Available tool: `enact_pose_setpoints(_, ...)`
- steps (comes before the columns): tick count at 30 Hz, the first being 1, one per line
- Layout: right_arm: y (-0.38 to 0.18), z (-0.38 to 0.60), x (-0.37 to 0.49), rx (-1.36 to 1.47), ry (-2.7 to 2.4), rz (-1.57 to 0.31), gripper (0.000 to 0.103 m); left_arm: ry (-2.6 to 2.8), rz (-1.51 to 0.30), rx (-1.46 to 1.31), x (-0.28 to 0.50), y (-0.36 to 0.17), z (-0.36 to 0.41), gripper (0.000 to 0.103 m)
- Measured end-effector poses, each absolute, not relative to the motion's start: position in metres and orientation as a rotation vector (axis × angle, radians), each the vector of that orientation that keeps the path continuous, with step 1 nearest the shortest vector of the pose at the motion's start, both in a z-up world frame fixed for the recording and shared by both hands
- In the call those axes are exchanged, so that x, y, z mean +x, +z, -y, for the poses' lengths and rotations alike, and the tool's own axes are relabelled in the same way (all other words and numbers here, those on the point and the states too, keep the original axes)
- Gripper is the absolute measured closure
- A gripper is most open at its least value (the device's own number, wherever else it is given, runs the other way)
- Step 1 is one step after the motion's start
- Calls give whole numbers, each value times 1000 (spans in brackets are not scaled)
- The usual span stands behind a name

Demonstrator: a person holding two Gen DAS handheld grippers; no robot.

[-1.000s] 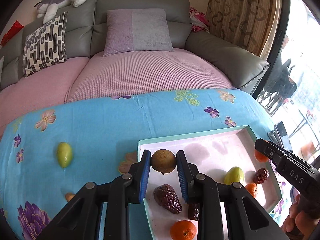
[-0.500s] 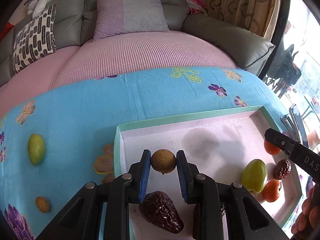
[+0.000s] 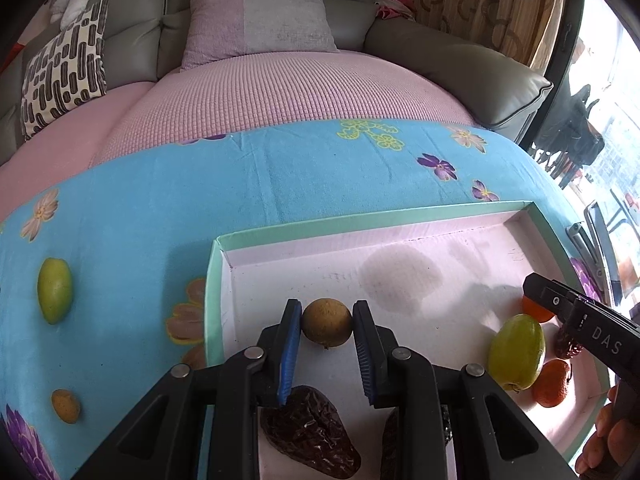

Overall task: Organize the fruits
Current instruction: 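Open the left tool to release the brown fruit while the right tool releases the tangerine, then withdraw both tools from the tray toward the green pear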

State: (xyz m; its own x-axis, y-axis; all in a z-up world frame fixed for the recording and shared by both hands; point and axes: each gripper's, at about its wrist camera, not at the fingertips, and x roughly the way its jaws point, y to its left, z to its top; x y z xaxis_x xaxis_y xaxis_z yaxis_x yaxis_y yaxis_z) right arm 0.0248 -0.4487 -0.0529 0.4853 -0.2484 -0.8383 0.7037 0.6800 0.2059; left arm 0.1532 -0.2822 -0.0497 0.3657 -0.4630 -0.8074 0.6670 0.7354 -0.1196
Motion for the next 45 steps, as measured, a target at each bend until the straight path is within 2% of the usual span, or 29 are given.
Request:
enact_pose_setpoints(22, -53, 443, 35, 537, -621, -929, 66, -710, -973, 245, 160, -49, 275, 74)
enact_pose_setpoints(24, -53, 442, 35, 544, -617, -928, 60, -709, -972, 245, 160, -48, 273, 74)
enact_pose_setpoints(26, -53, 442, 35, 536, -623, -929, 41, -709, -968, 244, 160, -45, 272, 73)
enact_pose_setpoints(30, -51, 442, 36, 540, -615, -928, 39, -715, -957, 242, 157, -36, 270, 73)
enact_pose_setpoints(33, -48, 440, 36, 524, -617, -926, 28, -715, -951, 241, 155, -29, 267, 61)
enact_pose_setpoints(34, -46, 438, 36, 514, -618, -927, 26, -716, -950, 240, 154, -27, 265, 49)
enact_pose_setpoints(35, -44, 437, 36, 505, -618, -926, 24, -717, -945, 238, 153, -24, 264, 42)
enact_pose_setpoints(39, -40, 432, 38, 479, -612, -934, 24, -709, -933, 239, 151, -16, 259, 40)
enact_pose_setpoints(45, -34, 425, 35, 448, -618, -941, 23, -635, -912, 237, 156, -7, 240, 24)
